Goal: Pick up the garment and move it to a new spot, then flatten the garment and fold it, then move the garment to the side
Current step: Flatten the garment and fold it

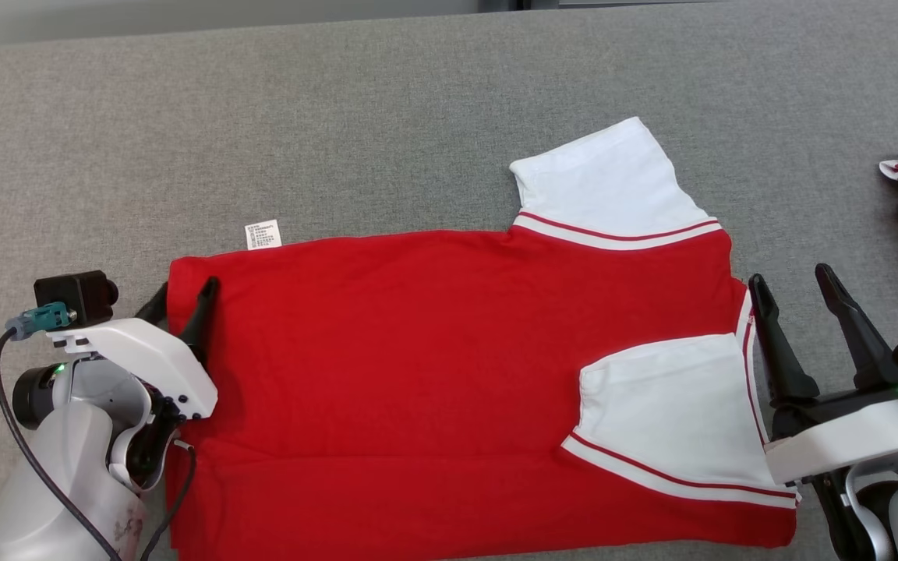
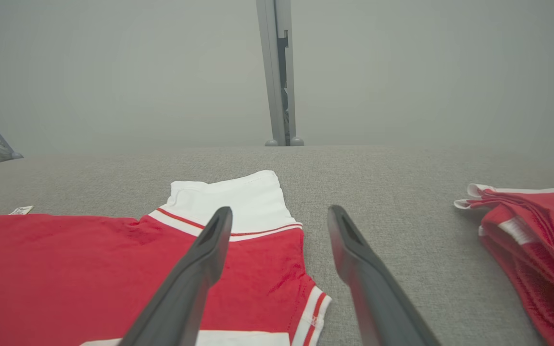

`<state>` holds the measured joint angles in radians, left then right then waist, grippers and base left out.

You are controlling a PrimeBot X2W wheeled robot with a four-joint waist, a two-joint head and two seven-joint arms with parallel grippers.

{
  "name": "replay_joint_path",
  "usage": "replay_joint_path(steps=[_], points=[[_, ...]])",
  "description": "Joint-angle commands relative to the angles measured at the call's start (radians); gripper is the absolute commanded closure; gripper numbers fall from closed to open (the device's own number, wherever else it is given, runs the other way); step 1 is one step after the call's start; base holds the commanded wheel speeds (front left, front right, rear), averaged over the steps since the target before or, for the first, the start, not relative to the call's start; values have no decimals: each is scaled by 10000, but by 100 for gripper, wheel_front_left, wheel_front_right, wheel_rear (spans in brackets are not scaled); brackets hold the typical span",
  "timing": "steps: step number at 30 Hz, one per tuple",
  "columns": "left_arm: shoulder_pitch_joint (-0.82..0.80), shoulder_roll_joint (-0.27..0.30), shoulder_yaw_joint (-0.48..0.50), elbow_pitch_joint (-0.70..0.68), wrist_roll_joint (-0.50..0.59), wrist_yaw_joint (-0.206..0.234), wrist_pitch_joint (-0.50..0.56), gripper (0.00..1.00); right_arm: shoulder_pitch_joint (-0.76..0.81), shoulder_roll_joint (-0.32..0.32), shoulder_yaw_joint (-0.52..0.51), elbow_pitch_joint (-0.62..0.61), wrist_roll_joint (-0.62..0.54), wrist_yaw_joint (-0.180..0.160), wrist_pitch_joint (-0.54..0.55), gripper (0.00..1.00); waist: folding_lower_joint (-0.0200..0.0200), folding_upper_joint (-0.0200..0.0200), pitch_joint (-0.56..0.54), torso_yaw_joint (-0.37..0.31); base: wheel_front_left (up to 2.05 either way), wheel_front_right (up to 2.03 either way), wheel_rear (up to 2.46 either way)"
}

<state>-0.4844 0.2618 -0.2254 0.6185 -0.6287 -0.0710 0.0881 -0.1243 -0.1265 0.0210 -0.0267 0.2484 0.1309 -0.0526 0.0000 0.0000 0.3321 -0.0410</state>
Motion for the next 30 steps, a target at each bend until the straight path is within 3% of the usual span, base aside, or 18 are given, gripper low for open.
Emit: replay_joint_path(steps=[1,8,19,30], points=[[-230,-18,-52,139,-90,-106,27,100,-184,-87,-13,38,85,-3,-72,0,0,0,12,11,0,0,0],[-595,-1,-134,567,-22,-318,-688,100,-867,-276,-259,564,385,-3,-309,0,0,0,92,67,0,0,0],[-1007,-244,-473,593,146,-410,-1307,100,-3110,-780,-217,2403,1166,-3,-464,0,0,0,465,524,0,0,0],[-1657,-724,-938,-48,364,-410,-1556,100,-5868,-1826,878,4991,1786,-3,774,0,0,0,1479,1498,0,0,0]])
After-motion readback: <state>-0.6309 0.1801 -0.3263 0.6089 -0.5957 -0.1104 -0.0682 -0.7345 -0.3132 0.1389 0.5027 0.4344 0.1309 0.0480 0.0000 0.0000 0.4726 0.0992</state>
